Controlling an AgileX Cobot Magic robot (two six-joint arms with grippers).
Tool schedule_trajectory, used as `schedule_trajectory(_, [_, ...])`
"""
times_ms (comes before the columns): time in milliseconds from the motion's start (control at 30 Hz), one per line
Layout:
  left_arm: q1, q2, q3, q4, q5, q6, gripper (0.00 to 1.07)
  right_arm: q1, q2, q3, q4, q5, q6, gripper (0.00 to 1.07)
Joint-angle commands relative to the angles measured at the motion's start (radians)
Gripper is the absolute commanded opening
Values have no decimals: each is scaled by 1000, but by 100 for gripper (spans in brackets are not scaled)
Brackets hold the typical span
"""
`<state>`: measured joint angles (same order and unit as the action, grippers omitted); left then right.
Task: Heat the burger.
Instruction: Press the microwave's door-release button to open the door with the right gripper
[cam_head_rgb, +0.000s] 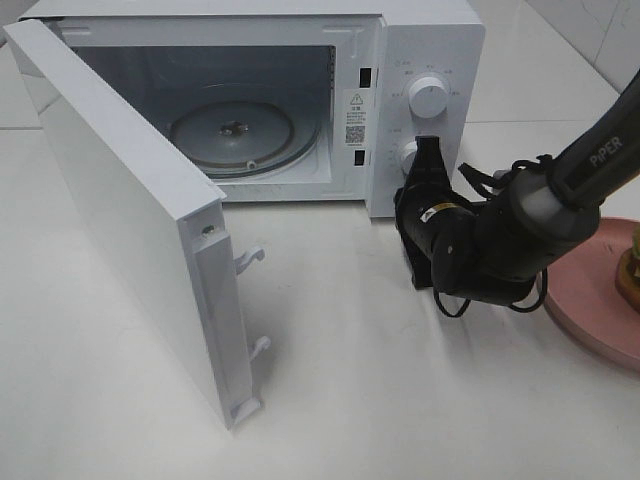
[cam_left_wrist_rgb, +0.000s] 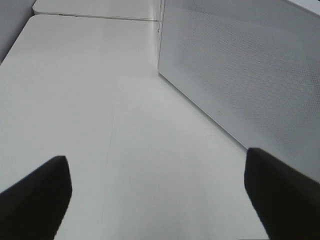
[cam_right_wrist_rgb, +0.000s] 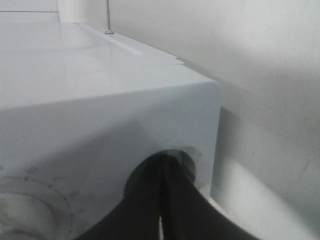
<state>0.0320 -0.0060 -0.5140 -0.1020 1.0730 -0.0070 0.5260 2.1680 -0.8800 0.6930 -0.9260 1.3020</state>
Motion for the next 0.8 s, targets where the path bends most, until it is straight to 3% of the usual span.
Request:
schedule_trajectory(33, [-1, -1, -1, -7, -2, -1, 86, -22, -36, -7, -51, -51, 4, 0])
schedule_trajectory(533, [-1, -1, -1, -7, -2, -1, 86, 24, -133, 132, -75, 71, -8, 0])
schedule_trajectory(800, [-1, -1, -1, -7, -2, -1, 86, 24, -277, 264, -202, 157, -52, 0])
